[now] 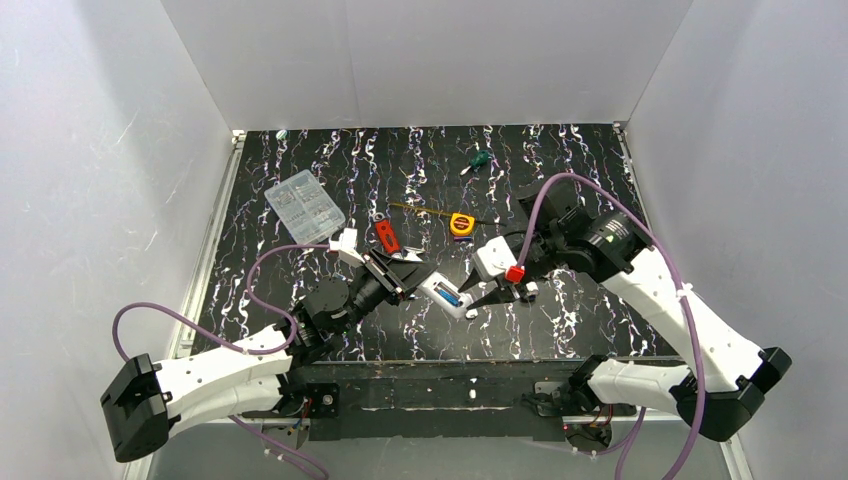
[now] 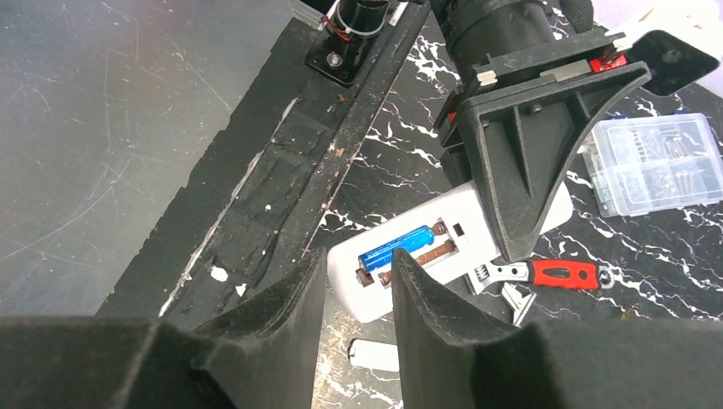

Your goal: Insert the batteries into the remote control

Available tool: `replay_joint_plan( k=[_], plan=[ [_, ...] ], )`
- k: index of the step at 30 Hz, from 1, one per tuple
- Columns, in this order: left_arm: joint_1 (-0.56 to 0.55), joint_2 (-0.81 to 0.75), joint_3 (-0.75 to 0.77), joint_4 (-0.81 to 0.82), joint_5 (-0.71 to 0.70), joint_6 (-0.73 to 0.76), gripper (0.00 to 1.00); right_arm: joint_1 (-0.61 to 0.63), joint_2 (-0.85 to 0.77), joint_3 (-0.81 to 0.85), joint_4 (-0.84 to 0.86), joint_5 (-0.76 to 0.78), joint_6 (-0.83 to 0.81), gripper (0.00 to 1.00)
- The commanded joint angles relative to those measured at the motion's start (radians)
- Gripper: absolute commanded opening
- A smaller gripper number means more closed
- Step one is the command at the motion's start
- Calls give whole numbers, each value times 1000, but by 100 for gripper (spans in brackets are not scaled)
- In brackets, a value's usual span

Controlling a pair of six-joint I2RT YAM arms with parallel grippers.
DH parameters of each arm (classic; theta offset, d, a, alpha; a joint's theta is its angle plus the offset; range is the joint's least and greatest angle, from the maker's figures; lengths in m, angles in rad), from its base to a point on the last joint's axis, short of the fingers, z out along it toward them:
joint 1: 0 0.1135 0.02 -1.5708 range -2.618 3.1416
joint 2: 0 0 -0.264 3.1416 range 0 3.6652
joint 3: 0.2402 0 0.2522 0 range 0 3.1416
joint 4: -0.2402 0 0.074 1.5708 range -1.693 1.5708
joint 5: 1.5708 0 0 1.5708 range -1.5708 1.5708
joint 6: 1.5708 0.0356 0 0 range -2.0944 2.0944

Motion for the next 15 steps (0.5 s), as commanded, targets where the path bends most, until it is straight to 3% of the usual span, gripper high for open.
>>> replay_joint_plan(
  k=[1,15],
  plan=[
    [-3,-14,25,110,-4,-1,0,-4,16,-4,9,-15,-12,43],
    [-3,-19,24,114,-4,0,0,-11,65,-2,20,-3,21,50]
  ],
)
